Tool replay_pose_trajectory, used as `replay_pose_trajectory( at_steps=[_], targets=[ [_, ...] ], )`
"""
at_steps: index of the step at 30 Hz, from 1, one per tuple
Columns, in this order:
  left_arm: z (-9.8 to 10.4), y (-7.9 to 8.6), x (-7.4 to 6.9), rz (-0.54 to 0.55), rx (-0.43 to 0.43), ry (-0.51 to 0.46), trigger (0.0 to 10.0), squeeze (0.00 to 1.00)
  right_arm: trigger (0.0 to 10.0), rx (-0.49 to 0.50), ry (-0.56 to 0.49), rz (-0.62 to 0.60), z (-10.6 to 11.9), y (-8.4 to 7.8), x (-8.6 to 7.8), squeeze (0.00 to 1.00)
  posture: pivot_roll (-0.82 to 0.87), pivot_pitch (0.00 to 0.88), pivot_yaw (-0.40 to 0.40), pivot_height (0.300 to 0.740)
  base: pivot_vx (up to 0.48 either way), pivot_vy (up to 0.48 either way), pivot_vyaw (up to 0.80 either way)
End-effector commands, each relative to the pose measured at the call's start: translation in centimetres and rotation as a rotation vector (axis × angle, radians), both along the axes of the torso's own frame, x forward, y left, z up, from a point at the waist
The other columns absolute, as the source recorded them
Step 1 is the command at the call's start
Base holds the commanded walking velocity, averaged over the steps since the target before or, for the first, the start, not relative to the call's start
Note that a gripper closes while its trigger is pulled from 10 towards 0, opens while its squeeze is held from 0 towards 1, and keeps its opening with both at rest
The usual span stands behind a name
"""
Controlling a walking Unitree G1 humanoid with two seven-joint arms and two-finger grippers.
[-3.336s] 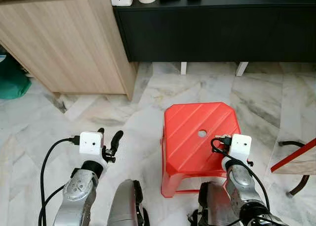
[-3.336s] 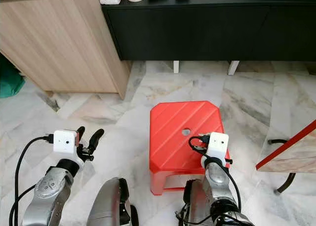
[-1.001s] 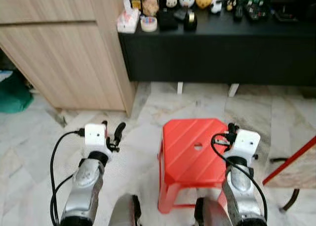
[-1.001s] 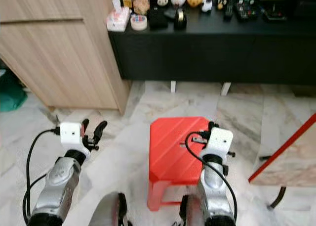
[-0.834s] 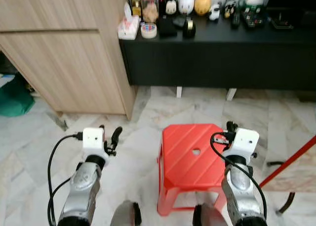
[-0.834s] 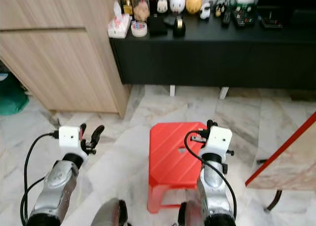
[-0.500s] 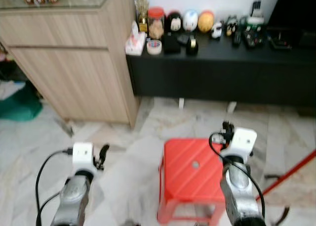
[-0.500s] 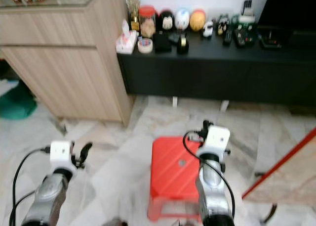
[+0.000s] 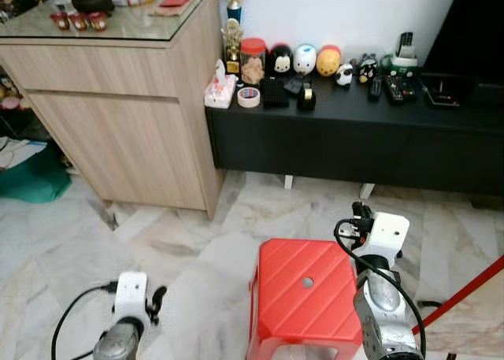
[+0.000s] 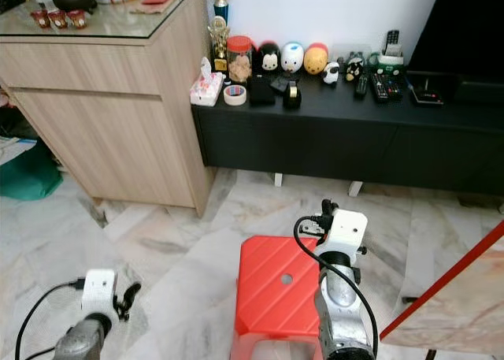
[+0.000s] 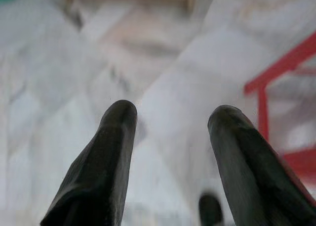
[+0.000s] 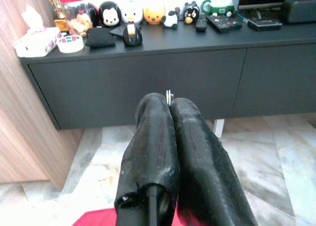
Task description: Hang keys on a hook
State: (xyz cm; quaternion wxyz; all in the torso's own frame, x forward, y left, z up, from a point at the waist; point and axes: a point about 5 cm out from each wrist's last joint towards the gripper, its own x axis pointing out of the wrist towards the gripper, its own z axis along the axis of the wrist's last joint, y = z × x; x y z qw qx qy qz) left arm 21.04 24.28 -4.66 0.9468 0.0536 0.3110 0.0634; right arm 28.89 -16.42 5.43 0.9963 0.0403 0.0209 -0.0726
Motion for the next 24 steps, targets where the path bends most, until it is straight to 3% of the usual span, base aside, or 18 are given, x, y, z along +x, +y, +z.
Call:
replay_pose_trajectory(
  at_steps=[1, 3, 8, 14, 24],
  targets=[
    [-1.0, 0.7, -1.6, 0.027, 0.016, 0.082, 10.0, 0.0, 10.0, 0.001, 0.034, 0.006, -0.8, -0.1, -0.4, 0.0, 0.02, 0.0, -0.002, 0.74, 0.0, 0.0, 0.0],
    [-1.9, 1.0, -3.2, 0.037, 0.048, 0.157, 10.0, 0.0, 10.0, 0.0, 0.042, 0.008, -1.0, -0.1, -0.6, 0.0, 0.02, 0.0, 0.006, 0.74, 0.0, 0.0, 0.0],
    [-3.0, 1.0, -5.3, 0.07, 0.015, 0.217, 10.0, 0.0, 10.0, 0.0, 0.065, 0.005, -1.6, -0.3, -1.1, 0.0, 0.01, 0.0, 0.012, 0.74, 0.0, 0.0, 0.0],
    [-3.2, 1.0, -5.9, 0.095, 0.005, 0.232, 10.0, 0.0, 10.0, 0.0, 0.072, 0.008, -1.8, -0.2, -1.3, 0.0, 0.01, 0.0, 0.017, 0.74, 0.0, 0.0, 0.0],
    [-3.2, 0.8, -5.5, 0.084, 0.002, 0.228, 10.0, 0.0, 10.0, 0.001, 0.077, 0.008, -2.0, -0.2, -1.3, 0.0, 0.0, 0.0, 0.024, 0.74, 0.0, 0.0, 0.0]
  ],
)
